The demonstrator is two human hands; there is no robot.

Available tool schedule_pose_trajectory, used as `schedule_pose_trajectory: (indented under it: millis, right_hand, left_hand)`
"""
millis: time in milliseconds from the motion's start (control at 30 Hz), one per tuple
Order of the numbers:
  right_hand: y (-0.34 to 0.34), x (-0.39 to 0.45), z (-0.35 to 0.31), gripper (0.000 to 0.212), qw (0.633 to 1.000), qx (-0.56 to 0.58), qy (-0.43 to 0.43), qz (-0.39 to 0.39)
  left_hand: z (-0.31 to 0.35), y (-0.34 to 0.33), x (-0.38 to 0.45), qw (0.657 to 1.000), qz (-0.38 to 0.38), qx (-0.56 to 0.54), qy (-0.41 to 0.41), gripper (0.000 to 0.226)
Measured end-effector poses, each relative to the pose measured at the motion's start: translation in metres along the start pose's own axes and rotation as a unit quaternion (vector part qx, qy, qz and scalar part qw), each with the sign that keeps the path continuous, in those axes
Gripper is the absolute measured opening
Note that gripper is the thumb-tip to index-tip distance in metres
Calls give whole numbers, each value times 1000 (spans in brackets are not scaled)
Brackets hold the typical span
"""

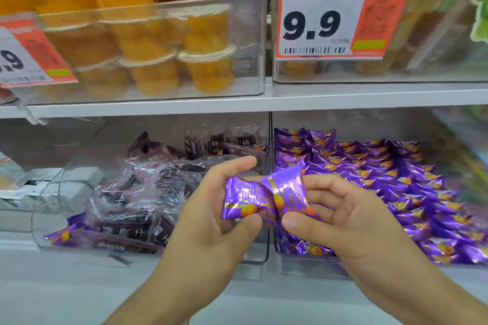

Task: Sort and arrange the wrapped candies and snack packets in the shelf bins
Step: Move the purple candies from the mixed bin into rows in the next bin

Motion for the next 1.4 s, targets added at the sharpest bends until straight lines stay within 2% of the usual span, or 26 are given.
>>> schedule_pose_trajectory:
  millis: [100, 233, 400, 500, 633, 767, 833, 1000, 1133, 1267, 1400]
  right_hand:
    - [-2, -1, -4, 45, 1000, -16, -4, 1]
    - [-3, -1, -10, 37, 1000, -7, -18, -14]
    - [-2, -1, -13, 39, 999, -26, -32, -26]
    - [-2, -1, -12, 60, 999, -25, -17, -44]
    - [-4, -1, -12, 42, 999, -17, -16, -44]
    - [-8, 0, -10, 57, 998, -13, -21, -54]
    - [-8, 0, -10, 56, 999, -16, -17, -35]
    - [-3, 2, -11, 65, 998, -64, 3, -12]
    - [4, 2, -13, 75, 993, -93, 15, -65]
    - [3, 0, -16, 85, 991, -93, 50, -81]
    - [3, -3, -17, 71, 985, -134, 82, -74]
  left_hand:
    - [1, 0, 1, 995, 32, -91, 37, 53]
    - [1, 4, 2, 994, 60, -72, 58, 48]
    - [2, 8, 1, 992, 67, -86, 71, 46]
    - [4, 7, 2, 985, 65, -134, 92, 38]
    - [4, 8, 3, 969, 98, -192, 118, 41]
    - [2, 4, 5, 968, 93, -197, 122, 41]
    - [1, 1, 3, 976, 72, -174, 109, 26]
    - [-1, -6, -2, 991, 19, -117, 65, 37]
    - [-3, -10, -4, 996, 2, -87, 10, 31]
    - [-1, -14, -7, 996, 18, 24, -86, 27]
    - [0, -20, -8, 983, 10, 119, -142, 32]
Point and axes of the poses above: each hand's wrist, its own x-axis towards the middle knuckle, its own y-axis out of the back of the hand, z = x × y, the point moved 1 cm from there along x, towards the middle knuckle, and after that the axes turned 4 degrees about -x, right-handed, at the moved point
